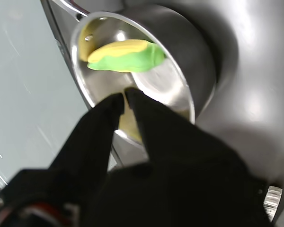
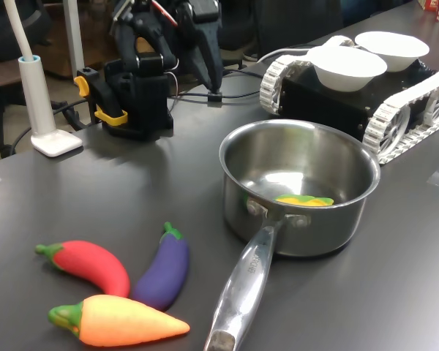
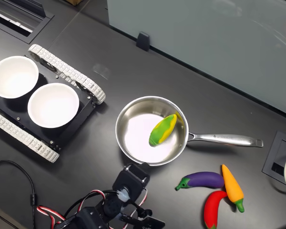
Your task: Pick up the chilli and place them in the pan
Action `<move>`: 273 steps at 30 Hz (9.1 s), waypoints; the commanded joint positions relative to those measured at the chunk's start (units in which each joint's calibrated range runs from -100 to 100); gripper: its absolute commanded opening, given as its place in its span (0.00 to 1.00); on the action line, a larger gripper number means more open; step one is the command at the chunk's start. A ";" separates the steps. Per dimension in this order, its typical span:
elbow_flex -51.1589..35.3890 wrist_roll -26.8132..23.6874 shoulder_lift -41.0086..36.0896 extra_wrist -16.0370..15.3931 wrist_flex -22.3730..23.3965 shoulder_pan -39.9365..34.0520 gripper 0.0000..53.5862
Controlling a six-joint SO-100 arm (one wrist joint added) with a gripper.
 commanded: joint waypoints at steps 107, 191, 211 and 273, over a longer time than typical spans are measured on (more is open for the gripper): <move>-14.33 52.26 59.73 -2.53 -34.32 47.76 0.84; 11.57 2.59 9.46 -2.70 -40.88 24.25 0.00; 6.66 -5.47 1.78 0.33 -35.94 7.28 0.00; 32.01 -6.06 -11.89 10.92 -34.15 -30.22 0.75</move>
